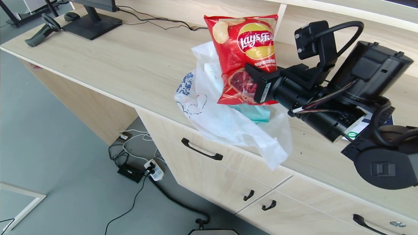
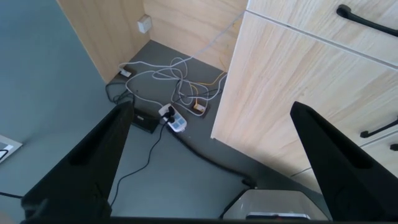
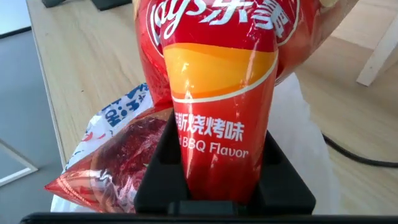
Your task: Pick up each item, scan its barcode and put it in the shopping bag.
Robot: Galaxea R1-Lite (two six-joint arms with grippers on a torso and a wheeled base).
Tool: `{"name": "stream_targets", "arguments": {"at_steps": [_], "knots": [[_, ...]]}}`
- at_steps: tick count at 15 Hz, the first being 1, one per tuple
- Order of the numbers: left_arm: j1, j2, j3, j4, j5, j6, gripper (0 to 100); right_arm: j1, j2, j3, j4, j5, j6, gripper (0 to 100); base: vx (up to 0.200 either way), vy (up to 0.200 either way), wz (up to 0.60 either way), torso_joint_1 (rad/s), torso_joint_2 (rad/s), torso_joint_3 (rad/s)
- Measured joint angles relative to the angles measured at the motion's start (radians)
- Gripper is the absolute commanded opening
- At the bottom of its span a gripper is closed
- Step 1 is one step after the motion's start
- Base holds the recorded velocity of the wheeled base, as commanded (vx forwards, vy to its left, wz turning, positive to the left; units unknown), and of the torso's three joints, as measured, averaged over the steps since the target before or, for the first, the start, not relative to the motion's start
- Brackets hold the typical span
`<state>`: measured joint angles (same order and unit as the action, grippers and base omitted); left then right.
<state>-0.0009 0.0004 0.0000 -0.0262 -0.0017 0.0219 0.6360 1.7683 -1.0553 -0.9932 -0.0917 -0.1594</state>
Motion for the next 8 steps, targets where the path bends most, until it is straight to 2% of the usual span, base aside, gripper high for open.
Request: {"name": "stream_targets", "arguments": {"at_steps": [3,7,8], "knots": [[-0.001,0.0,0.0,-0.002,0.0,0.0,100,0.036,0.024,0.015,-0.019,0.007,-0.004,0,0.0,0.0,0.0,0.0,0.0,0.0],[0.0,0.0,0.0,-0.004,0.0,0.0,100,0.029,0.029,0.026,-0.019,0.005,0.007,0,0.0,0.0,0.0,0.0,0.0,0.0],[0.0,0.0,0.0,-0.004,0.0,-0.001,100,0.023,0.028,0.029,-0.019,0.006,0.008,100,0.0,0.0,0.0,0.0,0.0,0.0]]}}
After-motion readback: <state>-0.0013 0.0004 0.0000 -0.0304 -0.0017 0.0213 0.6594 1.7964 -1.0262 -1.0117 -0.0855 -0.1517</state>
